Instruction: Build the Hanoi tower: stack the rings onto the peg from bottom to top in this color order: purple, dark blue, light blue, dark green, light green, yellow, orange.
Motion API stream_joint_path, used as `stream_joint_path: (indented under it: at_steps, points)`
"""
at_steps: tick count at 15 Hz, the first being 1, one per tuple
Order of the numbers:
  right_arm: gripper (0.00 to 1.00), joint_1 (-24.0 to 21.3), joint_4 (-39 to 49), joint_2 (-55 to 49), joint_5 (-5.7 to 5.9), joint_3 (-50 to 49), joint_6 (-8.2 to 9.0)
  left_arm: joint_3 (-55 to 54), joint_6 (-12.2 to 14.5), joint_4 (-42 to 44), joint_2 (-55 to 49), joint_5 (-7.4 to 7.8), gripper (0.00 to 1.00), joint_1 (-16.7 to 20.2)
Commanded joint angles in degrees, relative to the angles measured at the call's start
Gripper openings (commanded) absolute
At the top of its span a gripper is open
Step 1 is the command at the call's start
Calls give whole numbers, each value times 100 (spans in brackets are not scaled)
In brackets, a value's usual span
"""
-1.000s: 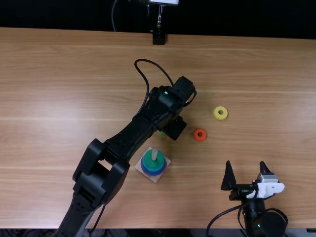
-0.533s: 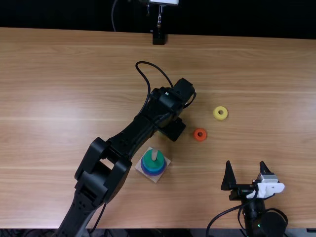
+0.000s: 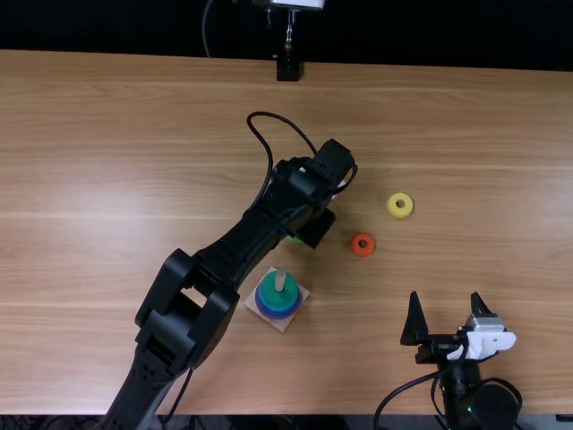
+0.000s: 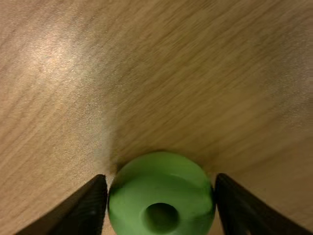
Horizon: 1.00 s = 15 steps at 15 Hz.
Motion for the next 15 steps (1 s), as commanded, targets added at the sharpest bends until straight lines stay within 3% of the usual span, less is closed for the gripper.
stream_joint_path:
  at_steps: [1,11,15]
  points:
    - [100,-82,-66,-73,-2,-88,9,145,26,-10,206,76,0,52]
    - [100,-82,-55,-73,-2,-88,9,646,4,-157,135,13,0,104]
    - [100,-82,-66,-73,-2,-88,9,1331,-17,-1128,118,13,0,166]
